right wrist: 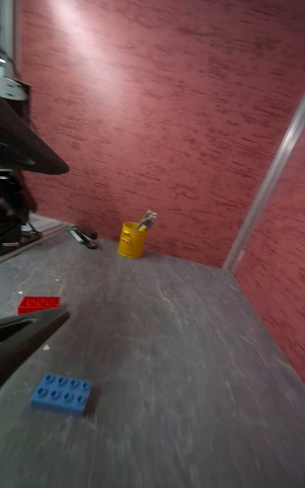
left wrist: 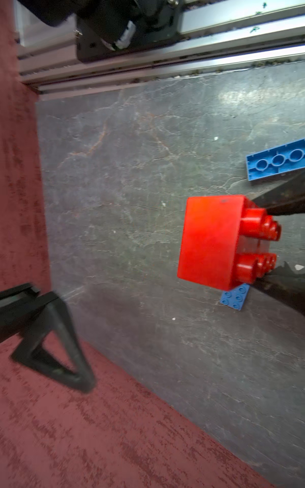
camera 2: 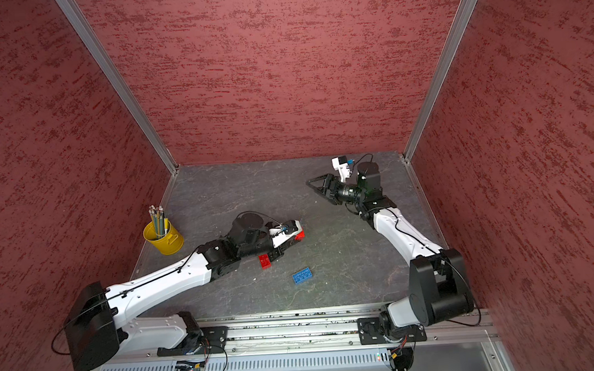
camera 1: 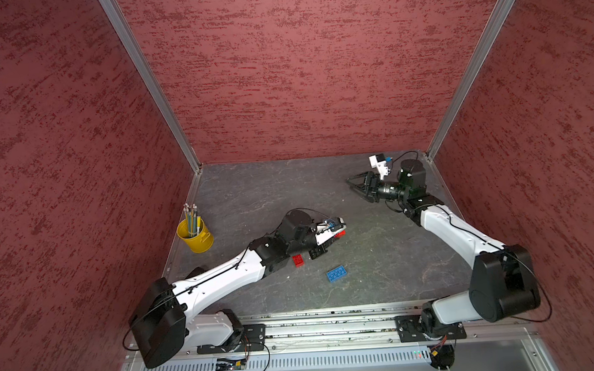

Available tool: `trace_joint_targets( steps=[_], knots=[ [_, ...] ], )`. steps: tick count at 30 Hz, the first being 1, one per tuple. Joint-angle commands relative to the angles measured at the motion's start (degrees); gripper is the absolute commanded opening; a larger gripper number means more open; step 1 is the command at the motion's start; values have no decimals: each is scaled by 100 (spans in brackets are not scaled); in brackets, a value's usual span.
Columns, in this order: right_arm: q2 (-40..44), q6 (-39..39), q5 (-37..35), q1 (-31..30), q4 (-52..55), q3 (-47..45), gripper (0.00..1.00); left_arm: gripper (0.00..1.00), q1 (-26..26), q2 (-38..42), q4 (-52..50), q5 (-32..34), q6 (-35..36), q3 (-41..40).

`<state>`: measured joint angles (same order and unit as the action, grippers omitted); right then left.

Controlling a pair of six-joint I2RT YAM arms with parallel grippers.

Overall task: Assemble a rectangle with lego
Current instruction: Place the lego brick at the center of the board.

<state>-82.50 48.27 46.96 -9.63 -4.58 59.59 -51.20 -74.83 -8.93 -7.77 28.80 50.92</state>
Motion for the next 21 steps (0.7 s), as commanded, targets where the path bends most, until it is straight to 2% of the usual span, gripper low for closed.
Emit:
trace_joint_targets(
  steps=[1,4,7,13,21],
  knots=[
    [-26,-859,-2177,130,1862,352,76,19,-221,-448,-1689,848,428,466],
    [-47,-1073,-2917,140,2163,285,76,19,-382,-1005,-2432,1209,522,1017],
    [0,-1074,-3156,141,2067,44,75,20,-473,-1580,-3042,1418,522,1585],
    [33,-1135,-3301,145,2015,-171,75,22,-505,-2401,-3422,1700,601,2078],
    [-2,-1145,-3271,140,1892,-377,76,25,-505,-3104,-3498,1856,671,2394]
  ],
)
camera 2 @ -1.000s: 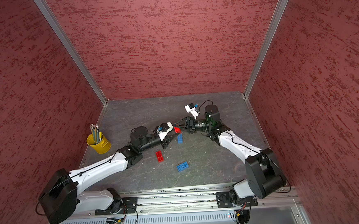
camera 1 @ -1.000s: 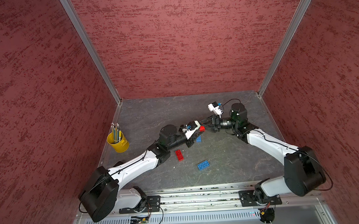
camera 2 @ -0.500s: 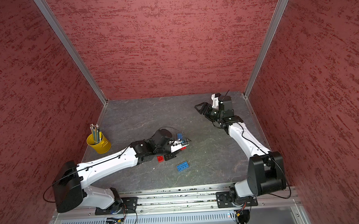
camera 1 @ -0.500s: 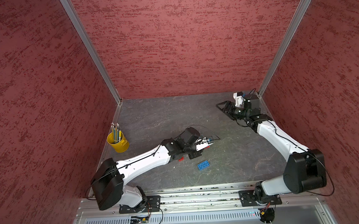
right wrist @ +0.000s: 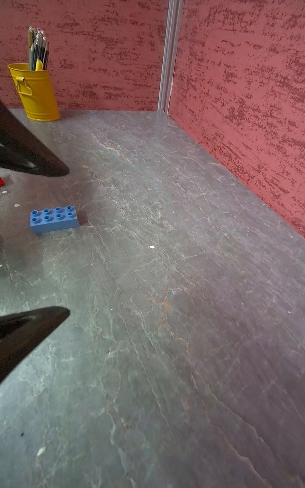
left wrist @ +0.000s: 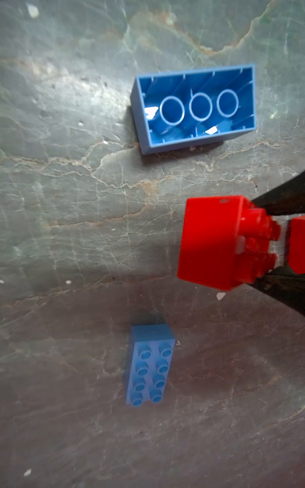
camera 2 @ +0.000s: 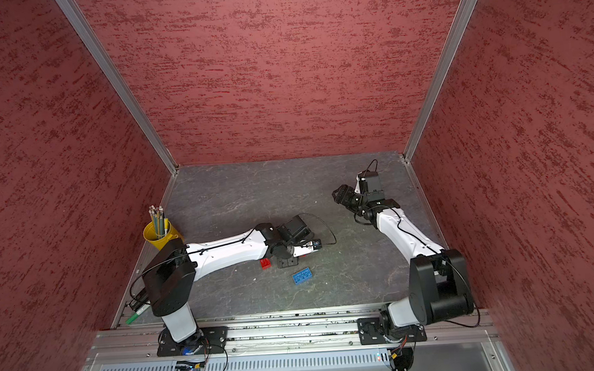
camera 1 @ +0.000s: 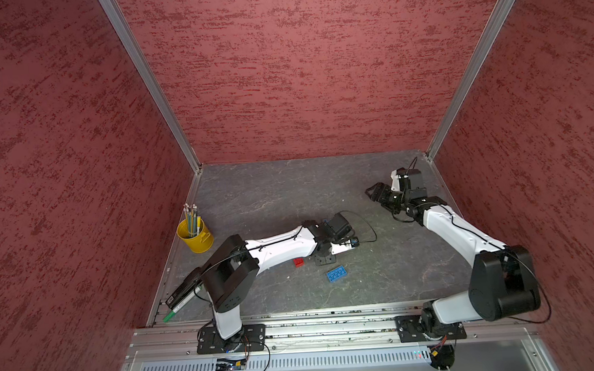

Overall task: Assemble a rectangle with lego
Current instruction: Place the lego brick at the center of the board.

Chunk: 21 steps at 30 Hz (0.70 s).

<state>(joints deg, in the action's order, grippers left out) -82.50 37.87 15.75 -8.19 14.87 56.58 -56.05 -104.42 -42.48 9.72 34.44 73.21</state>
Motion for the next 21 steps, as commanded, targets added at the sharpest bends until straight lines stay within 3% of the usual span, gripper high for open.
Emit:
trace_joint_targets(
  steps=[1,7,14,17,21],
  knots=[
    [-3,-113,-142,0,-55,-84,76,26,-20,-183,-138,80,107,197],
    [-12,-213,-160,-6,-16,-68,77,49,11,-367,-140,-86,47,299],
    [15,-289,-205,-9,117,-9,78,55,309,181,460,-498,-582,145],
    [41,-321,-322,-137,323,52,77,57,878,1060,1056,-1074,-1391,-169],
    [17,-468,-776,-720,869,217,77,64,2259,2620,2054,-2109,-2762,-955]
  ],
)
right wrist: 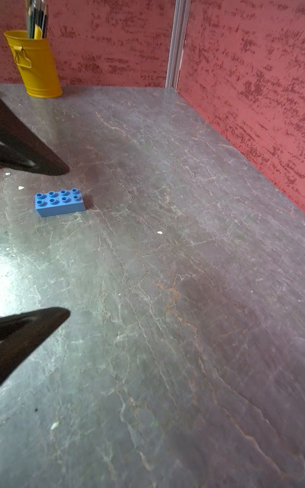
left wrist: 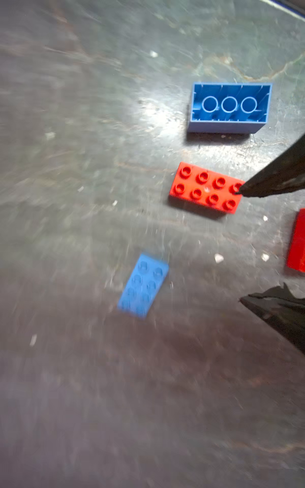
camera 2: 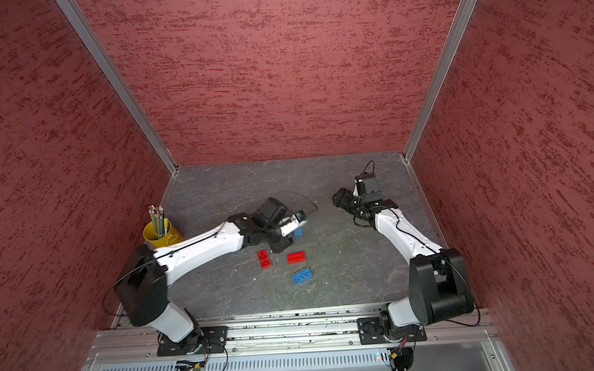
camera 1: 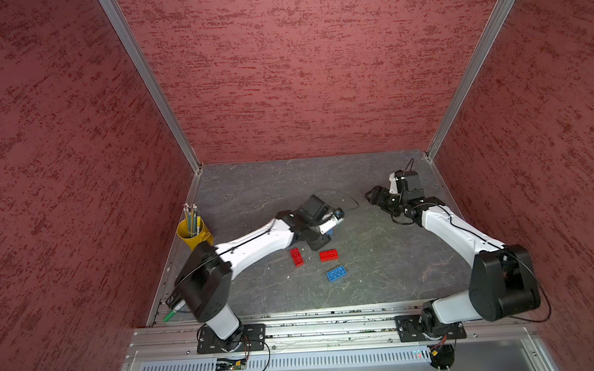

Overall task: Assemble a rectangle with lego
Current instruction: Place the lego brick at the center of the board, then pick up the lego brick from the center of the board.

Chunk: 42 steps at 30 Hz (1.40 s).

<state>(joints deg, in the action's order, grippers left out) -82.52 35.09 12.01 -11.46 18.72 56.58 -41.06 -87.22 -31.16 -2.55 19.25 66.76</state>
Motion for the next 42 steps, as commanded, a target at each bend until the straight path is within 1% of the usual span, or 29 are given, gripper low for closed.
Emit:
trace_joint_targets(
  steps=[1,4,5,7,9,10,14,17,22,29,37,42],
  knots=[
    [12,-187,-469,-557,577,222,77,69,1107,1204,1102,-1078,-1603,-500],
    [-5,-120,-664,-1162,847,179,77,87,2247,1858,1268,-1597,-2921,-951],
    [-16,-87,-708,-1389,922,165,77,90,2615,1946,1152,-1823,-3308,-1037],
    [-45,21,-744,-1812,1039,144,77,91,3286,1981,996,-2403,-3912,-1231],
    [-40,171,-715,-2207,1059,80,77,100,3643,1989,983,-2632,-4277,-1535],
    [-223,237,-687,-2397,1047,48,77,100,3738,2013,1019,-2668,-4381,-1697],
    [-610,354,-605,-2967,1038,119,77,100,3851,2200,1269,-2620,-4528,-2258],
    [-881,285,-663,-3206,1116,290,78,100,3856,2369,1400,-2585,-4457,-2464],
    [-1235,83,-769,-3261,1283,488,78,100,3778,2473,1397,-2449,-4277,-2532],
    [-1780,-133,-879,-3410,1505,925,76,100,3710,2453,1454,-2388,-4254,-2631],
    [-2245,-221,-1377,-3622,1935,1283,75,100,3707,2420,1492,-2345,-4267,-2668],
    [-2406,-244,-1538,-3727,2020,1382,75,100,3708,2420,1507,-2347,-4271,-2686]
  ],
)
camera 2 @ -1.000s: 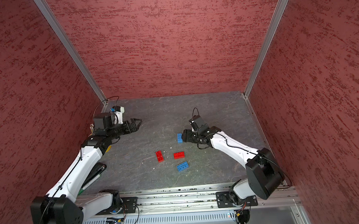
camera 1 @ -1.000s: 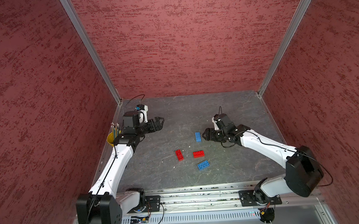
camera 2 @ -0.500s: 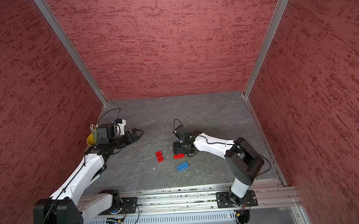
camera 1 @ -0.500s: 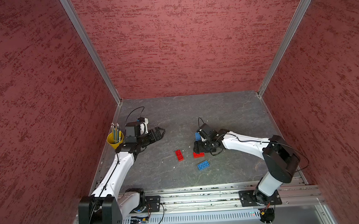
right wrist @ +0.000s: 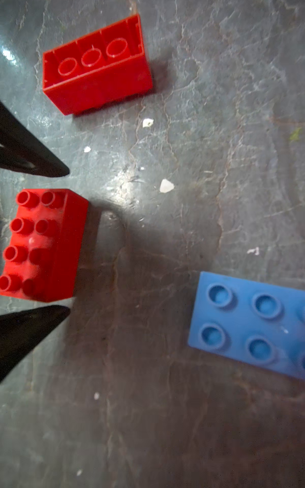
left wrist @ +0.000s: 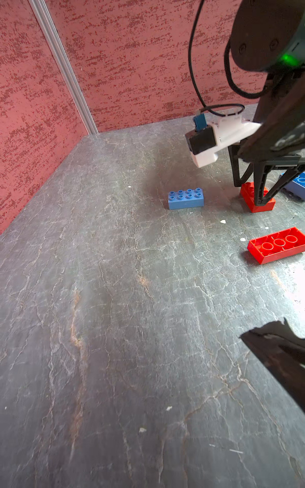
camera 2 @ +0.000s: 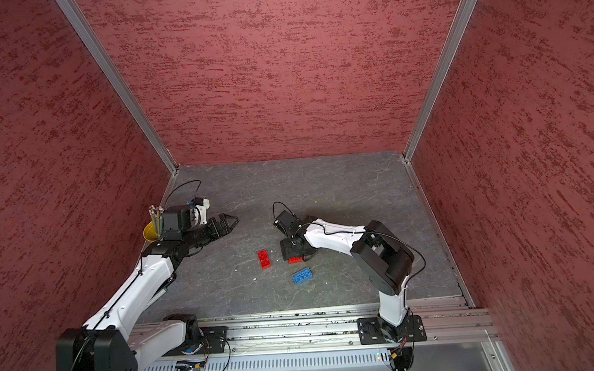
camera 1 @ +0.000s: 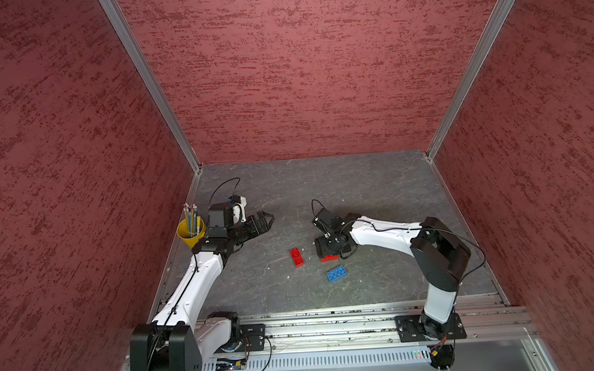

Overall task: Assemble a rectangle with lego
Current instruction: Pick up the lego brick from the center of the board.

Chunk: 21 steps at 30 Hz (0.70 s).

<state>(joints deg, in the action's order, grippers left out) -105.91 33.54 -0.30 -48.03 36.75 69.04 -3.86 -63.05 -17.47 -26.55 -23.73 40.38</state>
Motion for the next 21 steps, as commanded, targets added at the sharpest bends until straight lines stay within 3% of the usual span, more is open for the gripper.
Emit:
trace_joint_targets(
  steps=[1,6,13,18,21],
  knots=[
    [-103,-93,-335,-91,235,154,75,100,-9,12,146,60,26,-48],
    [-202,-85,-366,-127,245,189,73,100,-14,12,156,60,13,-57],
    [-279,-67,-437,-144,319,302,58,100,-18,-15,139,71,17,-42],
    [-245,-83,-502,-141,422,499,57,100,-40,17,137,96,116,-13],
    [-203,-183,-511,-39,567,855,57,100,-349,126,121,370,521,85]
  ],
)
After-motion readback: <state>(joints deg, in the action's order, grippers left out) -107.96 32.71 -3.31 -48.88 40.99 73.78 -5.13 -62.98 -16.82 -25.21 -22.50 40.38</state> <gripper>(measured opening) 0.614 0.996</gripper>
